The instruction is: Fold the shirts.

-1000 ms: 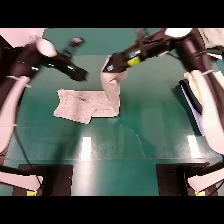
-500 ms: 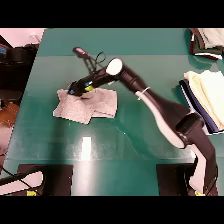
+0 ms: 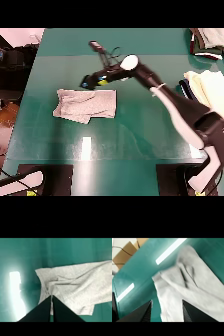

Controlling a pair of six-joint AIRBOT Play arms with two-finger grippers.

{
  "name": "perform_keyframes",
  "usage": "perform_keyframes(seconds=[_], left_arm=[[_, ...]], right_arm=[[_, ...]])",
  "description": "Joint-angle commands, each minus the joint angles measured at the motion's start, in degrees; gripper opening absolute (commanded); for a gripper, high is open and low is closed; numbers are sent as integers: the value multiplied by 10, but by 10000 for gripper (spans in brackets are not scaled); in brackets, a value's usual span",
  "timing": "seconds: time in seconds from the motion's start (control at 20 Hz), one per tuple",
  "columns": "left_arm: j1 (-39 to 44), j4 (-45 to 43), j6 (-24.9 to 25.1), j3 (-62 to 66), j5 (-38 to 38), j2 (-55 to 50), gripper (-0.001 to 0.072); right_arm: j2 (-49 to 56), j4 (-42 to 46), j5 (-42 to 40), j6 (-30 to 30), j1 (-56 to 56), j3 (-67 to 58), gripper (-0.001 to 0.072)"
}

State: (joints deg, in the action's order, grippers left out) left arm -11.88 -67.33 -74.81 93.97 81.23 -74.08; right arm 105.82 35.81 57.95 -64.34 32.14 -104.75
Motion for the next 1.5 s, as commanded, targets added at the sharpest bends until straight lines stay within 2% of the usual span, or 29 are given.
perform_keyframes(seconds=[0.0,0.35,0.5,0.7,0.75,0.85,0.9,0.95,1.2,1.3,1.35,1.45], left_arm=[[16,40,22,-71,-7,0,559],[134,3,152,-285,-160,0,557],[160,-10,180,-319,-219,0,556],[165,-34,182,-321,-232,-25,554],[165,-34,182,-321,-235,-34,518],[165,-34,182,-321,-263,-40,110],[165,-34,177,-316,-279,-40,23],[165,-36,166,-306,-294,-40,21],[165,-97,107,-255,-388,-40,25],[165,-97,87,-255,-400,-43,458],[165,-97,86,-255,-392,-43,512],[165,-97,86,-254,-372,-42,513]], right_arm=[[-78,17,85,-8,-77,121,425],[-181,17,73,-8,-139,300,425],[-210,17,59,-8,-143,353,426],[-234,17,46,-8,-143,395,425],[-237,17,47,-8,-143,398,425],[-237,16,51,-8,-143,398,425],[-237,16,53,-8,-143,398,426],[-237,13,54,-8,-143,398,425],[-238,12,54,-23,-143,398,426],[-238,12,55,-37,-143,398,427],[-238,12,55,-45,-143,398,430],[-238,13,48,-52,-143,398,455]])
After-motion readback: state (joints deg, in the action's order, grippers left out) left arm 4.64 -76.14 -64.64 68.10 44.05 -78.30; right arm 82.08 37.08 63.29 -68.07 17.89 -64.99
